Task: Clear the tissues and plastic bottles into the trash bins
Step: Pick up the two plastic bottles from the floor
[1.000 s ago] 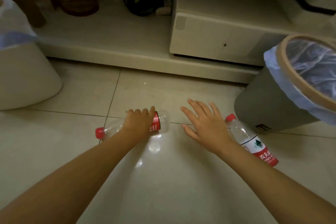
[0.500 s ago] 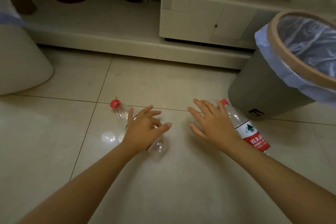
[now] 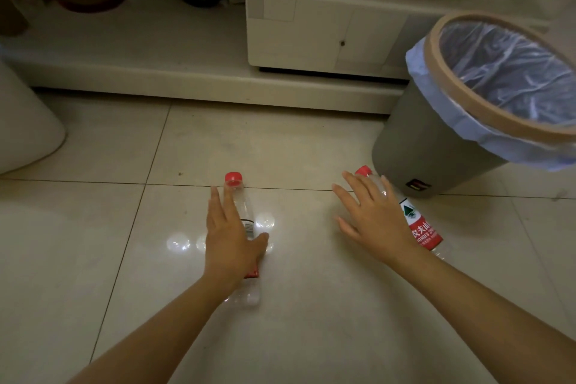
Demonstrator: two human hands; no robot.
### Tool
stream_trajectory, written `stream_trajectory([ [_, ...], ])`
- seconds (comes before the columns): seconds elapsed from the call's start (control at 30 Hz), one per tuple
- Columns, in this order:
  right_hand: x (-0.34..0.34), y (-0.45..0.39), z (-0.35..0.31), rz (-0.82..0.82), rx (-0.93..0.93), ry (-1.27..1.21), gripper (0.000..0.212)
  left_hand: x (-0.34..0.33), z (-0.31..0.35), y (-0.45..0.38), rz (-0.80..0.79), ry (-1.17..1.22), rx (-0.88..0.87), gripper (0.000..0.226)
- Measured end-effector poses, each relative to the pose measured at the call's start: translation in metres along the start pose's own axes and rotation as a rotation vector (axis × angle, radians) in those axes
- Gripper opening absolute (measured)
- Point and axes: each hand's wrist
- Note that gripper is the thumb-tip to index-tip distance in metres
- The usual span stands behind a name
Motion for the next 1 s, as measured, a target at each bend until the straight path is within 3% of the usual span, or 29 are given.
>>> stream_trajectory([
  [0.17,-0.008,0.014,0.025,-0.142,-0.163,0.101,0.082,-0.014,0.014,-0.01,-0.061,0.211,0.0,0.116],
  [0.33,-0.021,0.032,0.049,-0.308,-0.37,0.044,0.082,-0.035,0.031,-0.009,-0.212,0.218,0.034,0.118],
  [0.43,-0.02,0.033,0.054,-0.312,-0.51,-0.158,0.086,-0.044,0.038,-0.009,-0.212,0.179,0.06,0.111],
  [0.53,-0.012,0.026,0.047,-0.253,-0.607,-0.534,0.082,-0.039,0.048,-0.013,-0.235,0.443,0.142,0.112],
  [0.6,-0.001,0.02,0.033,-0.211,-0.552,-0.802,0.086,-0.028,0.058,-0.019,-0.191,0.561,0.128,0.109],
  [0.77,0.054,-0.005,-0.009,-0.22,-0.395,-1.431,0.094,0.037,0.088,-0.041,-0.116,0.605,-0.095,0.093],
  [0.87,0.092,-0.029,-0.007,-0.158,-0.311,-1.619,0.09,0.082,0.107,-0.054,-0.113,0.611,-0.186,0.089],
  [1.0,0.143,-0.057,0.012,-0.009,-0.225,-1.695,0.087,0.125,0.152,-0.069,-0.105,0.65,-0.297,0.094],
])
Point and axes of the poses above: each hand's wrist, its own y-axis away from the middle knuckle, its own x-axis out of the back of the hand, z = x × y, and after that the axes turned 7 degrees about -x, right-handed
